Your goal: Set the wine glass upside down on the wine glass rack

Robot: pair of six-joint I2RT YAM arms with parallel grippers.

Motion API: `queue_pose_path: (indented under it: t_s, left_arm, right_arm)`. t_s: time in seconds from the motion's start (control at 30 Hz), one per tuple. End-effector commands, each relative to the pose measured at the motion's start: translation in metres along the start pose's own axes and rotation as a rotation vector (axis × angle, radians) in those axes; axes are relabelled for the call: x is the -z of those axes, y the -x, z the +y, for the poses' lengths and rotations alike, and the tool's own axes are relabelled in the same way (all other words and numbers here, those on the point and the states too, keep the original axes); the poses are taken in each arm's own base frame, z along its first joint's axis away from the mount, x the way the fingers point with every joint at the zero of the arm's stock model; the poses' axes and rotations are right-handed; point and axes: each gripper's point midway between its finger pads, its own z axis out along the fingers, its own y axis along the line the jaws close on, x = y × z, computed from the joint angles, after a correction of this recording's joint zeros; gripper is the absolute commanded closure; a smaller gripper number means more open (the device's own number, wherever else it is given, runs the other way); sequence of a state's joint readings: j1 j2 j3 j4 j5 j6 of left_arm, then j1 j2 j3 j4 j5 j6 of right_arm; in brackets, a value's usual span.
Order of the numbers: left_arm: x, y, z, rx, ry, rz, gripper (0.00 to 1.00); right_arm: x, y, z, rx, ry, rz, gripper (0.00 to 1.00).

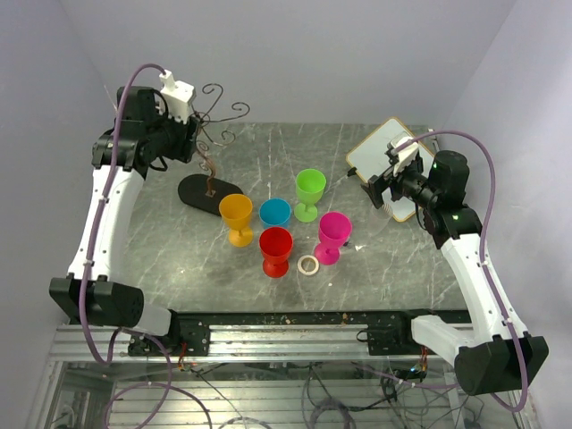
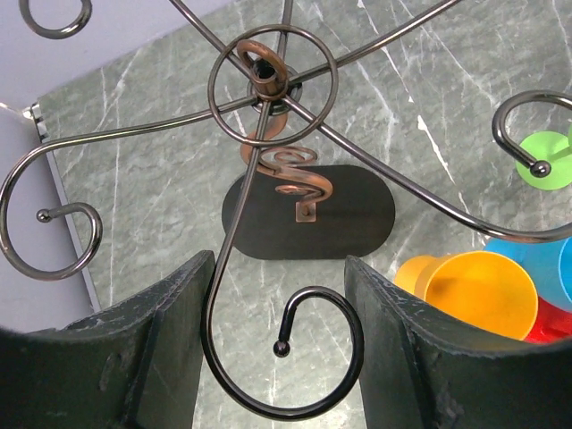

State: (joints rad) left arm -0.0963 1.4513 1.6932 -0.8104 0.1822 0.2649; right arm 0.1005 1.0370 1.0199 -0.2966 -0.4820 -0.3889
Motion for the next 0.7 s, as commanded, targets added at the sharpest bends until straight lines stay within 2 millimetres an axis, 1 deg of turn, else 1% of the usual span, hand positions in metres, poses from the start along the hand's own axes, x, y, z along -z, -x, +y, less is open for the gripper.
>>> queue_pose_path:
  t_s: [0.0, 0.07, 0.2, 0.47, 0.57, 0.67]
  left_arm:
    - [0.027, 0.016, -0.005, 0.03, 0.018, -0.082, 0.61]
    - [0.027, 0.011, -0.012, 0.056, -0.003, -0.083, 0.6]
    - [0.02, -0.006, -0.024, 0.085, -0.039, -0.071, 0.57]
    - [0.016, -0.015, -0.03, 0.096, -0.055, -0.084, 0.49]
    - [0.012, -0.019, -0.035, 0.104, -0.081, -0.077, 0.44]
    - [0.014, -0.02, -0.039, 0.092, -0.1, -0.087, 0.3]
  right_arm:
    - [-0.003, 0.0, -0.001, 0.01, -0.006, -0.01, 0.0]
    - [-0.003, 0.001, -0.001, 0.009, -0.004, -0.011, 0.0]
    - [-0.004, 0.0, 0.0, 0.003, -0.002, -0.011, 0.0]
    - [-0.008, 0.002, 0.002, -0.018, 0.017, -0.004, 0.0]
    - [-0.009, 0.0, 0.003, -0.003, 0.011, 0.038, 0.0]
    - [-0.005, -0.002, 0.004, 0.011, 0.002, 0.096, 0.0]
